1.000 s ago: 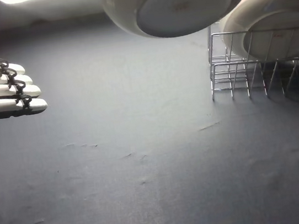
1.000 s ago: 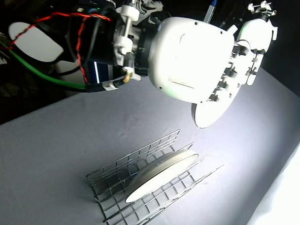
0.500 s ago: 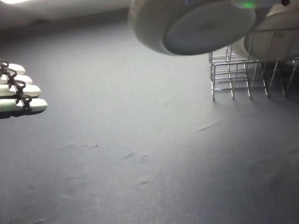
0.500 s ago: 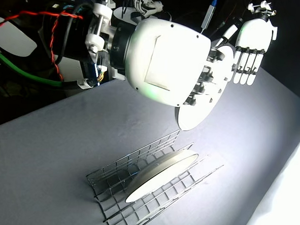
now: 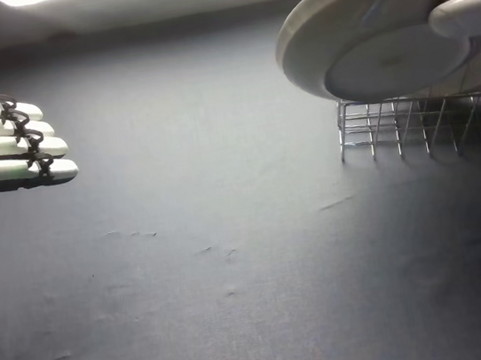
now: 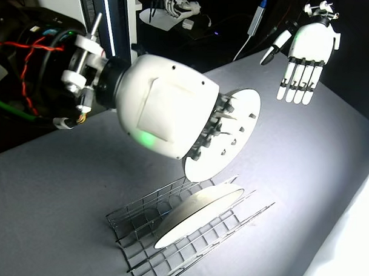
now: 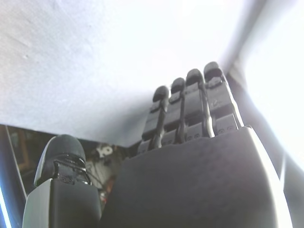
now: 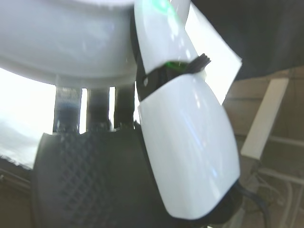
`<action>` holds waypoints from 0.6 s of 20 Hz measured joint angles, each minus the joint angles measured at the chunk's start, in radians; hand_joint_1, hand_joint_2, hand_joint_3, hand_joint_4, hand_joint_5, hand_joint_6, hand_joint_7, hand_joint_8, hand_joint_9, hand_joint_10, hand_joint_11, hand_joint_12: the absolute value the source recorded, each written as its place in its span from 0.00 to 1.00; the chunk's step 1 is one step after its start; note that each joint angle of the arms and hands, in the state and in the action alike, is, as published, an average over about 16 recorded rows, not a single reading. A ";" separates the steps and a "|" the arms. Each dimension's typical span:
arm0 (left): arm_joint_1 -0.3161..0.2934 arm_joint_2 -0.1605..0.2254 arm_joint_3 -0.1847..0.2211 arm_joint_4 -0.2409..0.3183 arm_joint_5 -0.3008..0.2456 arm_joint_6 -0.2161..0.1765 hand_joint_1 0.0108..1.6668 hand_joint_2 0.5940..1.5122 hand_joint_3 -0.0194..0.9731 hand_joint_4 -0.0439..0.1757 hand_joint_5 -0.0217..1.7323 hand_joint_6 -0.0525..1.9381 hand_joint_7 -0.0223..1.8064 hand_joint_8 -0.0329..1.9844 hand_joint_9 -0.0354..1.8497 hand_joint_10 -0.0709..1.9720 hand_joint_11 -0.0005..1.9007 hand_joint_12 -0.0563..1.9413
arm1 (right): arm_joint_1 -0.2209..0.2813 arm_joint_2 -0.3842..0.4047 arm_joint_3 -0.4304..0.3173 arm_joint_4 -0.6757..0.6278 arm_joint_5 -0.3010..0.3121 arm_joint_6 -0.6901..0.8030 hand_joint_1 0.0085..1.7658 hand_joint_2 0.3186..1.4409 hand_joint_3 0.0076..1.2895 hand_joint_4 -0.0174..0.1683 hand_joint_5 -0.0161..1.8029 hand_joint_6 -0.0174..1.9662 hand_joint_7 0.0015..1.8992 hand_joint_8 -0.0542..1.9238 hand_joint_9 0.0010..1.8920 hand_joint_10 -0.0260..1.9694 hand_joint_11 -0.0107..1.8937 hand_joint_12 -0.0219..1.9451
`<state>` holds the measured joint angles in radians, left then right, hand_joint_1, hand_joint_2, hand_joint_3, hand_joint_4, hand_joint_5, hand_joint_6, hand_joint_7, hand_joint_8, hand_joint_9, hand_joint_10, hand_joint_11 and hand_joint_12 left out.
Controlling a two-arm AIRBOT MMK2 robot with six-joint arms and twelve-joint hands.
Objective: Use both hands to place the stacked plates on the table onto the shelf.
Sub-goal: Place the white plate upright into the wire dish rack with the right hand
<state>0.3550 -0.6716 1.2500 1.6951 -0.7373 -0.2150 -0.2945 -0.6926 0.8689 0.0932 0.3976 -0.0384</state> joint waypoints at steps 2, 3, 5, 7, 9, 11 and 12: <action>0.000 0.000 -0.001 0.000 0.000 0.000 0.00 0.57 0.04 0.23 0.02 0.03 0.02 0.02 0.03 0.04 0.01 0.03 | -0.022 0.005 0.007 0.001 0.012 0.000 0.82 0.69 0.00 0.04 0.41 0.61 0.43 0.58 0.41 0.64 0.41 0.84; 0.000 0.000 -0.001 0.000 0.000 0.000 0.00 0.57 0.04 0.23 0.02 0.03 0.02 0.02 0.03 0.04 0.01 0.03 | -0.033 0.007 0.011 0.002 0.017 -0.001 0.82 0.69 0.00 0.04 0.41 0.61 0.43 0.58 0.41 0.64 0.42 0.84; 0.000 0.000 -0.001 0.000 0.000 0.000 0.00 0.57 0.04 0.23 0.02 0.03 0.02 0.02 0.03 0.04 0.01 0.03 | -0.052 0.009 0.020 0.003 0.027 -0.002 0.82 0.69 0.00 0.04 0.41 0.61 0.43 0.58 0.41 0.64 0.42 0.83; 0.000 0.000 -0.002 0.000 0.000 0.000 0.00 0.57 0.04 0.23 0.02 0.03 0.02 0.02 0.03 0.04 0.01 0.03 | -0.070 0.010 0.030 0.002 0.036 -0.002 0.82 0.69 0.00 0.04 0.41 0.61 0.43 0.58 0.41 0.64 0.42 0.83; 0.000 0.000 -0.002 0.000 -0.001 0.000 0.00 0.57 0.04 0.23 0.02 0.03 0.02 0.02 0.03 0.04 0.01 0.03 | -0.086 0.010 0.041 -0.002 0.043 -0.003 0.82 0.69 0.00 0.04 0.41 0.61 0.42 0.58 0.41 0.64 0.42 0.83; 0.000 0.000 -0.002 0.000 -0.001 0.000 0.00 0.57 0.04 0.23 0.02 0.03 0.02 0.02 0.03 0.04 0.01 0.03 | -0.102 0.009 0.052 -0.010 0.049 -0.004 0.82 0.69 0.00 0.04 0.41 0.61 0.42 0.58 0.41 0.64 0.42 0.83; 0.000 0.000 -0.002 0.000 -0.002 0.000 0.00 0.57 0.04 0.23 0.02 0.03 0.02 0.02 0.03 0.04 0.01 0.03 | -0.110 0.009 0.057 -0.015 0.050 -0.004 0.82 0.69 0.00 0.04 0.41 0.61 0.41 0.59 0.41 0.64 0.41 0.83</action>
<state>0.3550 -0.6716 1.2478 1.6954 -0.7389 -0.2150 -0.4049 -0.6834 0.9264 0.0785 0.4479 -0.0425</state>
